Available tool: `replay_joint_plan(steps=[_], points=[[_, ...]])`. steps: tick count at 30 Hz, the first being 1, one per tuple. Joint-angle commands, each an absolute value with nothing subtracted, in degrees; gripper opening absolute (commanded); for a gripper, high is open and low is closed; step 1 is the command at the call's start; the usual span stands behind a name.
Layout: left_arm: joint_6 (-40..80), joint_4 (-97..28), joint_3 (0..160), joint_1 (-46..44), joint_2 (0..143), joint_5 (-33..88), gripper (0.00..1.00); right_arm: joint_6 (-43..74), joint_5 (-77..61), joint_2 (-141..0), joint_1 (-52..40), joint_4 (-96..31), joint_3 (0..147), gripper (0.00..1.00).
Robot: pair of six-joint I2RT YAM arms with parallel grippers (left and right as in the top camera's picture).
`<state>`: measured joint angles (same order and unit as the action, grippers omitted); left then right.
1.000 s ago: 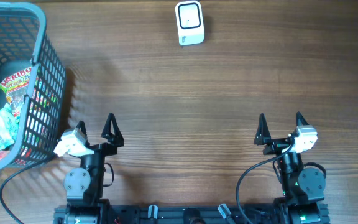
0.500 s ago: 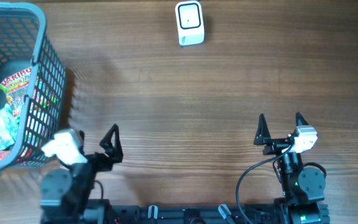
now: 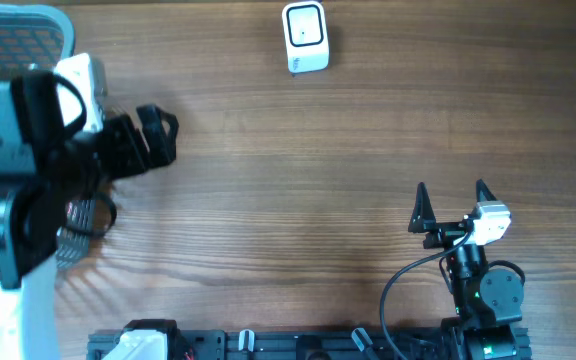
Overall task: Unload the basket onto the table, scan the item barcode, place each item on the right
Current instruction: 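Move the left gripper into the basket above the cup noodle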
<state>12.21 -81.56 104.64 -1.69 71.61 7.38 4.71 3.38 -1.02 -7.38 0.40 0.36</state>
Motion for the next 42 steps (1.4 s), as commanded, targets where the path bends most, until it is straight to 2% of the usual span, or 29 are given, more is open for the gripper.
replay_joint_plan(steps=[1,3,8,12,18,21,26,35,39,42], points=[[9.8,-81.0,106.2,2.2,72.3,-8.0,1.00,4.5,2.7,-0.8,-7.2,0.6,0.3,1.00],[9.8,-80.3,106.2,8.6,72.3,-14.0,1.00,4.5,2.7,-0.8,-7.2,0.6,0.3,1.00],[14.9,-76.7,106.2,27.8,73.7,-14.4,1.00,4.5,2.7,-0.8,-7.2,0.6,0.3,1.00],[21.0,-78.0,106.0,34.9,77.7,-14.0,1.00,4.5,2.7,-0.8,-7.2,0.6,0.3,1.00],[24.1,-78.7,106.0,39.7,83.5,-13.7,1.00,4.5,2.7,-0.8,-7.2,0.6,0.3,1.00],[18.0,-78.5,106.0,40.4,87.2,-10.7,1.00,4.5,2.7,-0.8,-7.2,0.6,0.3,1.00],[-5.3,-77.6,106.0,40.4,94.1,-3.6,1.00,4.5,2.7,-0.8,-7.2,0.6,0.3,1.00],[-28.3,-78.5,106.0,40.8,103.0,3.0,0.98,4.5,2.7,-0.8,-7.2,0.6,0.3,0.99],[-34.5,-81.1,106.0,43.2,107.0,11.7,1.00,4.5,2.7,-0.8,-7.2,0.6,0.3,1.00],[-34.5,-79.3,106.0,45.4,106.7,13.3,1.00,4.5,2.7,-0.8,-7.2,0.6,0.3,1.00]])
